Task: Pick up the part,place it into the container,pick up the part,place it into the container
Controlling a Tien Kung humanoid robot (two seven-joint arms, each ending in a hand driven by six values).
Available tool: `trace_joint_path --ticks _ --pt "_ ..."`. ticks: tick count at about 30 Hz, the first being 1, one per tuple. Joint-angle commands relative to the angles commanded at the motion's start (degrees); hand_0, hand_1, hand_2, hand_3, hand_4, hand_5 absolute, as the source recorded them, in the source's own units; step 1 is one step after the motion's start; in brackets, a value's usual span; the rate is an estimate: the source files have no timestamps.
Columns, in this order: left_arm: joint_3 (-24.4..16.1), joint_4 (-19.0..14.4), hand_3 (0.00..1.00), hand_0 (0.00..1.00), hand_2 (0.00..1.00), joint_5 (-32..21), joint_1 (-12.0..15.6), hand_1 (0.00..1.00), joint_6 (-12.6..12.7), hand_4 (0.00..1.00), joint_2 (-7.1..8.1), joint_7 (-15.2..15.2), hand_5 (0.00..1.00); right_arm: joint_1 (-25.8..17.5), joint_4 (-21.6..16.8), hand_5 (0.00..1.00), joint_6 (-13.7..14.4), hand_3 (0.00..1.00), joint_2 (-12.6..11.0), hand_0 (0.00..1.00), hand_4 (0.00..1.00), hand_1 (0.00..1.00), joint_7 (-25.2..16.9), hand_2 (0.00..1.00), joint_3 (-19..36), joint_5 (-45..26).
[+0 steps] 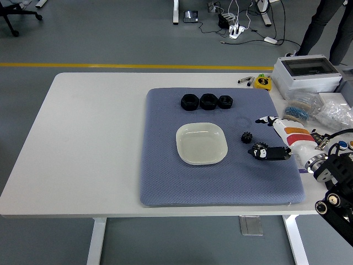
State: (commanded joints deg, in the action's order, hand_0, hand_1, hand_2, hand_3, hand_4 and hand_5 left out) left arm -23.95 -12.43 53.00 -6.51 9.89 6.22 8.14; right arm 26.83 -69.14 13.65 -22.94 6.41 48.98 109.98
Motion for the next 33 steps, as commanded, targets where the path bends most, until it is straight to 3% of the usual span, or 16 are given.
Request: trace_joint_path --ticks 4,5,21,33 --pt "0.28 -0.07 0.642 0.692 0.737 1.01 -0.25 0.702 -0.3 0.669 0.14 -0.13 0.652 0.99 2.05 0.436 -0.72 0.766 0.18 0.573 0.998 0.645 0.4 0.716 -0.3 0.24" --pt "0.3 -0.08 0.643 0.693 0.738 1.05 -0.28 0.701 -0.32 0.669 0.16 -0.15 0.652 1.13 2.48 0.446 -0.83 0.755 0.23 0.521 0.998 0.623 0.43 0.704 -0.4 -0.04" --pt "-0.02 0.04 0.644 0.692 0.739 0.85 -0.39 0.702 -0.13 0.669 -0.13 -0.05 0.654 4.5 10.09 0.461 -0.99 0.761 0.81 0.54 0.998 0.627 -1.82 0.707 -5.97 -4.79" --pt "-0.25 -0.01 0.644 0.692 0.739 1.27 -0.45 0.702 -0.29 0.669 -0.05 0.1 0.656 7.53 15.63 0.471 1.32 0.726 1.87 0.499 0.998 0.599 -3.38 0.687 -11.09 -9.06"
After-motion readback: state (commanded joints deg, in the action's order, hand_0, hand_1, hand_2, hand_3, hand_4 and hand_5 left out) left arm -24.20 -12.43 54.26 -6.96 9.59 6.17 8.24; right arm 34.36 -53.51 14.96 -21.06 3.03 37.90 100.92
